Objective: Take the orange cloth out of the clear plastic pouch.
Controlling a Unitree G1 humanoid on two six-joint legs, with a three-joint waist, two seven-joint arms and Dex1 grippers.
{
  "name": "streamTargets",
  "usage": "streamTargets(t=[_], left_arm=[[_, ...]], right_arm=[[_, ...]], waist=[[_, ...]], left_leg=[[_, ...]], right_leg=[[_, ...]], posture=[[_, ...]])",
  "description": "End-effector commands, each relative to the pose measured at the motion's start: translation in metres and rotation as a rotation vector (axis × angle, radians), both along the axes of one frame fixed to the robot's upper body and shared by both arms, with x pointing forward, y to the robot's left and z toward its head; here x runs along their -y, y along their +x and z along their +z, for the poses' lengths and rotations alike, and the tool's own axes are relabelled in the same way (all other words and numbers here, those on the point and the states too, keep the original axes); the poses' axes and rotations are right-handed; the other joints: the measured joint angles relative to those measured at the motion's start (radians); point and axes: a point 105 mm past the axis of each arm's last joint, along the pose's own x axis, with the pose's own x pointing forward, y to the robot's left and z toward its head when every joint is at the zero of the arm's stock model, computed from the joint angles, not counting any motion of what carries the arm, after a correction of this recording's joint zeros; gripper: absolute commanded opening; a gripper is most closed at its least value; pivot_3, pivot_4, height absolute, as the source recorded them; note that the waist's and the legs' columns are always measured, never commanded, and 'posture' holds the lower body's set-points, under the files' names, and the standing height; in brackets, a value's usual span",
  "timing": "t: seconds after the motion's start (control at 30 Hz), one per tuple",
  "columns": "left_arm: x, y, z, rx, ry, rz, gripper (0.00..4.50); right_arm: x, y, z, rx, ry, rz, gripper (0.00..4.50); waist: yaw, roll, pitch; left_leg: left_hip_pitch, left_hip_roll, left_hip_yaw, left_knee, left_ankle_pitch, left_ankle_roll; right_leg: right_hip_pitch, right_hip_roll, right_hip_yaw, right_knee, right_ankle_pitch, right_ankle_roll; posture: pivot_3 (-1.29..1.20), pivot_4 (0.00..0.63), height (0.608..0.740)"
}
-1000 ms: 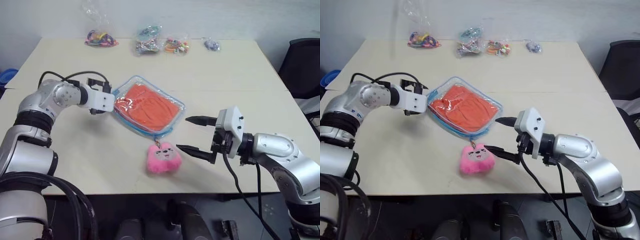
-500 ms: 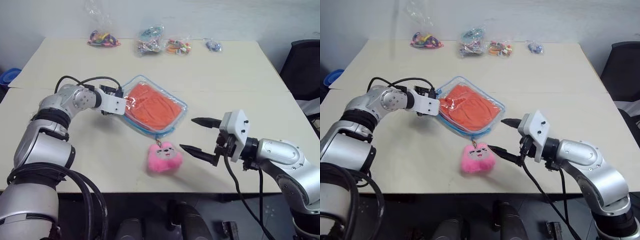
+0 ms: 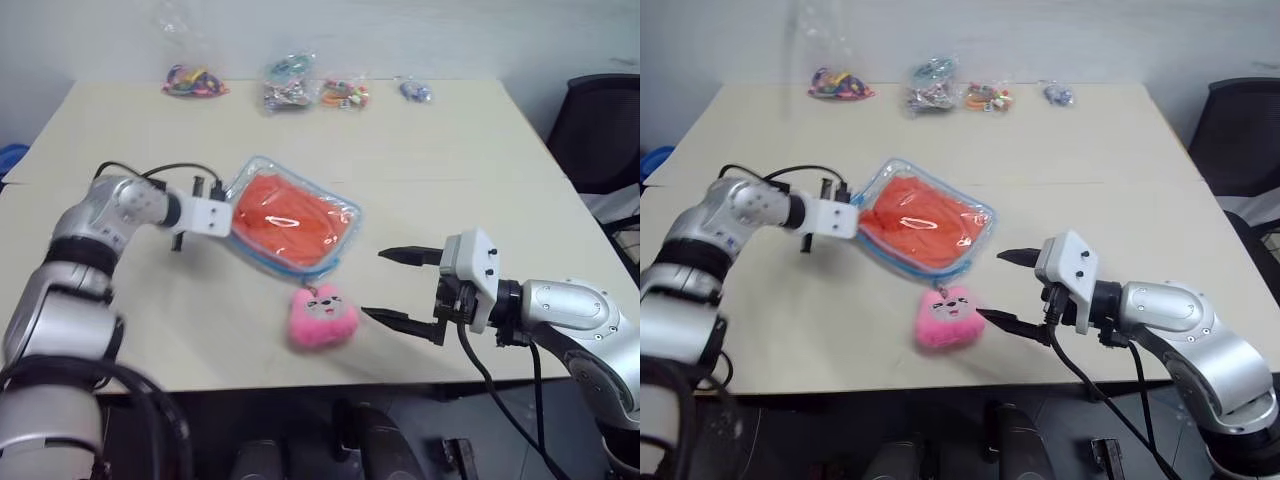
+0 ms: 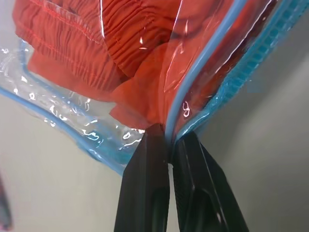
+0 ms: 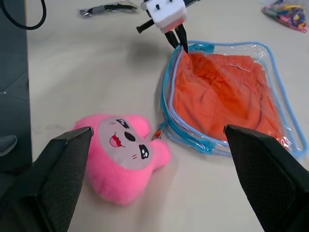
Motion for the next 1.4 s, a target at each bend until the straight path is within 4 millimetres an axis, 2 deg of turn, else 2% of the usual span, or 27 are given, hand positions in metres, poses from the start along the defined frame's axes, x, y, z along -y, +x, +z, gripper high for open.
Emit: streamTargets(t=[0.03, 0.1, 0.17, 0.33, 0.47, 0.57, 0.67, 0.7, 0.8, 0.9, 1.0, 1.1, 1.2, 1.33, 1.4], left_arm=[[-0.004, -0.044, -0.006, -0.088, 0.012, 0.076, 0.13], [-0.004, -0.071, -0.014, -0.13, 0.006, 0.158, 0.13], [-0.005, -0.089, -0.019, -0.125, 0.008, 0.258, 0.13], [-0.006, -0.113, -0.03, -0.074, -0.097, 0.499, 0.13], [-0.017, -0.118, -0.038, 0.003, -0.172, 0.703, 0.13], [-0.008, -0.119, -0.045, -0.019, -0.352, 0.834, 0.13], [-0.008, -0.113, -0.046, 0.0, -0.441, 0.919, 0.13], [-0.007, -0.111, -0.046, 0.007, -0.454, 0.93, 0.13], [0.011, -0.103, -0.045, -0.022, -0.531, 0.901, 0.13], [0.028, -0.105, -0.048, -0.061, -0.552, 0.868, 0.13], [0.033, -0.107, -0.05, -0.078, -0.542, 0.857, 0.13], [0.031, -0.109, -0.051, -0.075, -0.515, 0.846, 0.76], [0.024, -0.11, -0.047, -0.062, -0.479, 0.815, 1.62], [0.009, -0.108, -0.036, -0.01, -0.428, 0.787, 2.76], [0.013, -0.105, -0.024, 0.006, -0.498, 0.716, 3.34]], right_arm=[[-0.005, -0.005, 0.006, 0.014, -0.007, 0.085, 4.5], [-0.007, -0.003, 0.004, 0.009, -0.015, 0.114, 4.5], [-0.009, -0.001, 0.003, 0.007, -0.021, 0.137, 4.5], [-0.015, 0.002, 0.002, 0.001, -0.01, 0.182, 4.5], [-0.018, 0.0, -0.001, -0.007, -0.015, 0.203, 4.5], [-0.017, 0.0, -0.001, -0.007, -0.017, 0.203, 4.5], [-0.016, -0.001, -0.003, -0.009, -0.023, 0.203, 4.5], [-0.016, -0.001, -0.003, -0.01, -0.023, 0.202, 4.5], [-0.016, -0.002, -0.003, -0.01, -0.021, 0.197, 4.5], [-0.016, -0.002, -0.003, -0.005, -0.017, 0.19, 4.5], [-0.016, -0.002, -0.003, -0.002, -0.016, 0.184, 4.5], [-0.015, -0.002, -0.003, -0.001, -0.018, 0.18, 4.5], [-0.015, -0.002, -0.003, 0.002, -0.019, 0.176, 4.5], [-0.015, -0.001, -0.005, 0.008, -0.032, 0.173, 4.5], [-0.014, -0.001, -0.005, 0.007, -0.032, 0.171, 4.5]], waist=[[-0.013, 0.0, 0.0], [-0.02, 0.0, 0.0], [-0.013, 0.0, 0.0], [-0.003, 0.0, 0.0], [0.005, 0.001, -0.001], [0.011, 0.001, -0.001], [0.013, 0.0, -0.002], [0.013, 0.0, -0.002], [0.014, 0.0, -0.002], [0.015, 0.0, -0.002], [0.019, 0.0, -0.002], [0.022, 0.0, -0.002], [0.022, 0.0, -0.002], [0.014, 0.0, -0.002], [0.012, 0.0, -0.002]], left_leg=[[0.001, 0.0, 0.0, 0.0, 0.0, 0.0], [0.003, 0.001, 0.0, -0.001, 0.0, -0.001], [0.005, 0.0, 0.0, -0.001, -0.001, 0.0], [0.007, -0.001, 0.002, -0.001, -0.001, 0.0], [0.007, -0.001, 0.005, -0.002, -0.001, 0.0], [0.007, -0.001, 0.007, -0.003, -0.002, 0.0], [0.008, -0.001, 0.007, -0.002, -0.002, 0.001], [0.008, -0.001, 0.007, -0.002, -0.002, 0.001], [0.008, -0.001, 0.007, -0.002, -0.002, 0.001], [0.008, -0.001, 0.007, -0.002, -0.002, 0.001], [0.008, -0.002, 0.007, -0.002, -0.002, 0.001], [0.008, -0.002, 0.007, -0.002, -0.002, 0.001], [0.008, -0.002, 0.007, -0.002, -0.002, 0.001], [0.009, -0.001, 0.007, -0.003, -0.002, 0.001], [0.009, -0.001, 0.007, -0.003, -0.002, 0.001]], right_leg=[[0.0, 0.0, 0.001, 0.0, 0.0, 0.0], [0.002, 0.0, 0.002, 0.0, 0.0, 0.0], [0.004, 0.0, 0.002, 0.0, -0.001, 0.0], [0.005, 0.001, 0.007, -0.002, -0.002, 0.0], [0.004, 0.002, 0.011, -0.001, -0.002, 0.0], [0.004, 0.003, 0.013, 0.0, -0.001, 0.0], [0.005, 0.003, 0.014, 0.001, -0.001, 0.0], [0.005, 0.002, 0.015, 0.001, -0.001, 0.0], [0.005, 0.002, 0.015, 0.001, -0.001, 0.0], [0.005, 0.002, 0.015, 0.001, -0.001, 0.0], [0.005, 0.001, 0.015, 0.001, -0.001, 0.0], [0.005, 0.001, 0.015, 0.001, -0.001, 0.0], [0.005, 0.001, 0.015, 0.001, -0.001, 0.0], [0.003, 0.001, 0.015, 0.001, -0.002, -0.001], [0.003, 0.001, 0.015, 0.001, -0.002, -0.001]], posture=[[0.0, 0.15, 0.74], [0.0, 0.15, 0.74], [0.0, 0.15, 0.74], [0.0, 0.15, 0.74], [0.0, 0.15, 0.74], [0.0, 0.15, 0.74], [0.0, 0.15, 0.74], [0.0, 0.15, 0.74], [0.0, 0.15, 0.74], [0.0, 0.15, 0.74], [0.0, 0.15, 0.74], [0.0, 0.15, 0.74], [0.0, 0.15, 0.74], [0.0, 0.15, 0.74], [0.0, 0.15, 0.74]])
